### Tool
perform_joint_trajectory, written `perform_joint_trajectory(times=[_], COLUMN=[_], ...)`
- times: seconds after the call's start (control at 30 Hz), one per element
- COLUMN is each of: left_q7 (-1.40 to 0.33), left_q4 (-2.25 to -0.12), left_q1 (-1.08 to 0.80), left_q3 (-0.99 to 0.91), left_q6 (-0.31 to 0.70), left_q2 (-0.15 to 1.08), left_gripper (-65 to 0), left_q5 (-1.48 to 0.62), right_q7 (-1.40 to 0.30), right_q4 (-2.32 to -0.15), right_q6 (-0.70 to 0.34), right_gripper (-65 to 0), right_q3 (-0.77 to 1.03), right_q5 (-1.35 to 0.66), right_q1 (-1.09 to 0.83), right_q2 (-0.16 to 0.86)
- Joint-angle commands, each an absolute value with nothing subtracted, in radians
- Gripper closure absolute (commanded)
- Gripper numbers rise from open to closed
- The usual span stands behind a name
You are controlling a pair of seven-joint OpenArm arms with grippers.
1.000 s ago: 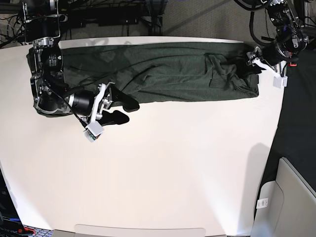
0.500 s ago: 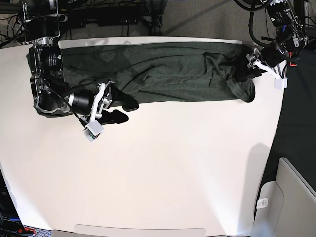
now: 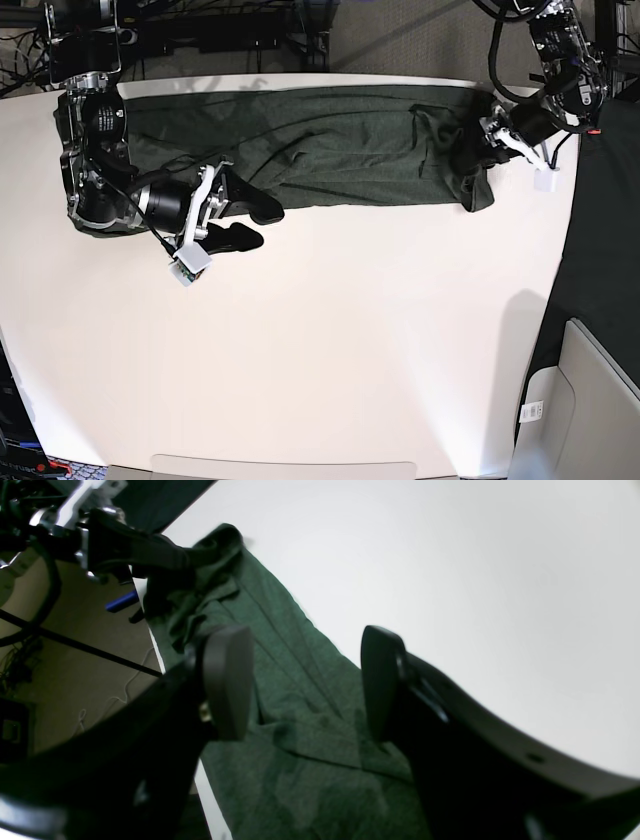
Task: Fold the T-shirt properly
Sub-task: 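Grasp the shirt end with the left gripper and lift it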
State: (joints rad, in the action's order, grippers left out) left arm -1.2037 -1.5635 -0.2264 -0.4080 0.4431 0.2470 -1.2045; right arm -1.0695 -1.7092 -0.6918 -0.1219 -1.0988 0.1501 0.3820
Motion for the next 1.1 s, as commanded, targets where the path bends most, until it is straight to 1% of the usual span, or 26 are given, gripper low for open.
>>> perform_joint_trajectory(times=[0.0, 0.17, 0.3, 0.4, 0.53, 0.63, 0.7, 0.77, 0.83, 0.9, 1.03, 1.07], left_q7=[-1.205, -1.205, -1.202, -1.202, -1.202, -1.202, -1.202, -1.202, -1.202, -1.198, -1.194, -1.194], left_q4=[-1.577, -1.577, -1.577, -1.577, -1.577, -1.581, -1.583, -1.584, -1.604, -1.624, -1.641, -1.643], left_q1=[-0.222, -0.223, -0.225, -0.222, -0.22, -0.22, -0.22, -0.22, -0.219, -0.219, -0.219, -0.219], left_q3=[-0.403, -0.406, -0.409, -0.409, -0.397, -0.346, -0.329, -0.326, -0.334, -0.335, -0.341, -0.367], left_q6=[0.45, 0.449, 0.449, 0.447, 0.447, 0.447, 0.447, 0.447, 0.447, 0.447, 0.446, 0.446], left_q2=[0.262, 0.263, 0.268, 0.269, 0.266, 0.268, 0.268, 0.268, 0.268, 0.268, 0.269, 0.269], left_gripper=[-33.0, -33.0, -33.0, -31.8, -26.5, -23.6, -20.6, -15.7, -8.1, -2.8, -2.9, -2.9], left_q5=[-1.233, -1.231, -1.228, -1.175, -1.043, -0.993, -0.972, -0.967, -0.964, -0.963, -0.963, -0.963], right_q7=[-1.043, -1.043, -1.043, -1.043, -1.043, -1.043, -1.043, -1.043, -1.043, -1.043, -1.043, -1.043], right_q4=[-1.727, -1.727, -1.728, -1.733, -1.733, -1.728, -1.728, -1.728, -1.728, -1.727, -1.725, -1.725], right_q6=[-0.698, -0.698, -0.698, -0.698, -0.698, -0.698, -0.698, -0.698, -0.698, -0.698, -0.698, -0.698], right_gripper=[-34.4, -34.4, -34.4, -34.4, -34.4, -34.4, -34.4, -34.4, -34.4, -34.4, -34.4, -34.4], right_q3=[-0.114, -0.113, -0.077, -0.058, -0.058, -0.058, -0.058, -0.058, -0.058, -0.058, -0.058, -0.058], right_q5=[-1.124, -1.124, -1.124, -1.136, -1.168, -1.167, -1.167, -1.167, -1.161, -1.159, -1.158, -1.156], right_q1=[0.171, 0.16, 0.14, 0.136, 0.136, 0.137, 0.137, 0.137, 0.136, 0.136, 0.136, 0.136], right_q2=[0.39, 0.392, 0.392, 0.392, 0.406, 0.412, 0.412, 0.412, 0.412, 0.414, 0.449, 0.455])
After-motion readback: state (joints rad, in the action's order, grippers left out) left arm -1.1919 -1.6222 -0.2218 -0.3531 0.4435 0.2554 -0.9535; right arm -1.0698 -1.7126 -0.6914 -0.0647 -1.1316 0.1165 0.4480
